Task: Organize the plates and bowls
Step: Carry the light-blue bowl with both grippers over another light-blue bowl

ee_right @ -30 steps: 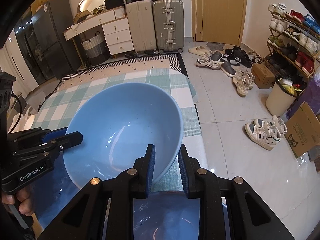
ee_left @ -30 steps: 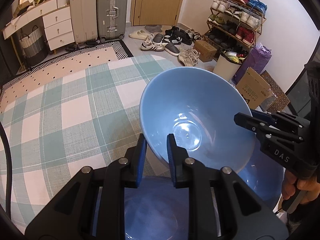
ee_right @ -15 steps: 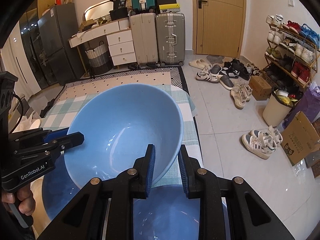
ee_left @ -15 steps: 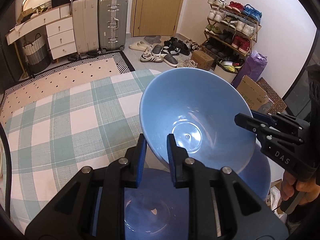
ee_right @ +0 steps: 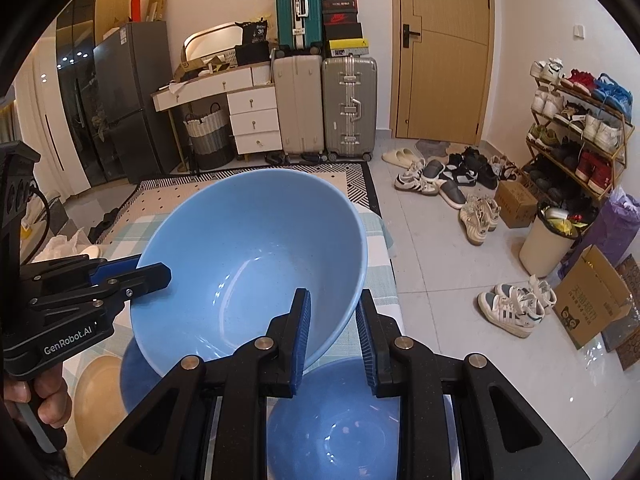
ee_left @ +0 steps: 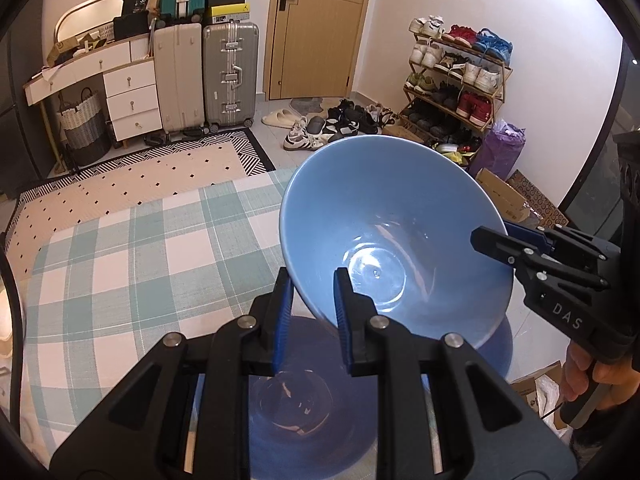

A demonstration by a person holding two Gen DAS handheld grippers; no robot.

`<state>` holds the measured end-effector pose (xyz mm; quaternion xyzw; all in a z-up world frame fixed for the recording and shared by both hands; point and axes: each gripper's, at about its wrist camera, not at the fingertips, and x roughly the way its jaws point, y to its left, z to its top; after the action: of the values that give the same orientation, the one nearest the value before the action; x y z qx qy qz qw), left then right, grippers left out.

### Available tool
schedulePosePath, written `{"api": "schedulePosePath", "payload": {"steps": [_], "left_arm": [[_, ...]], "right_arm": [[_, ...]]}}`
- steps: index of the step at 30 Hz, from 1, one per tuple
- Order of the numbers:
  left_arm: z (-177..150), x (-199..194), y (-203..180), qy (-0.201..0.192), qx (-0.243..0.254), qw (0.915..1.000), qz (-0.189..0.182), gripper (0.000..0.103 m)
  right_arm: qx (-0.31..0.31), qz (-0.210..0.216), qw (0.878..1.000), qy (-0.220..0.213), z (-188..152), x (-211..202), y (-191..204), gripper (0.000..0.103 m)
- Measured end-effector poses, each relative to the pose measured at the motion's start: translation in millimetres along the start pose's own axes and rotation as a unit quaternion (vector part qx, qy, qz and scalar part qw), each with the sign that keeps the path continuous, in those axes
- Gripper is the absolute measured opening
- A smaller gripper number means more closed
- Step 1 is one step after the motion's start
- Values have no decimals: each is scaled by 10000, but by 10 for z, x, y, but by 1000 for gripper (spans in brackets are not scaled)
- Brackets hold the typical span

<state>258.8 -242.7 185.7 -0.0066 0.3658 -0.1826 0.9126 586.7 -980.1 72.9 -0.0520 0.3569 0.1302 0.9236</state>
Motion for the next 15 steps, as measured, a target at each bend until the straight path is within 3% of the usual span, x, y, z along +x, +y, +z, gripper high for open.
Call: {"api": "schedulePosePath", "payload": {"steps": [15], "left_arm": [[-330,-1099,-190,-308,22,9995,98,18]], "right_arm": [[-119,21,9995,-283,-153,-643,448,24]]}}
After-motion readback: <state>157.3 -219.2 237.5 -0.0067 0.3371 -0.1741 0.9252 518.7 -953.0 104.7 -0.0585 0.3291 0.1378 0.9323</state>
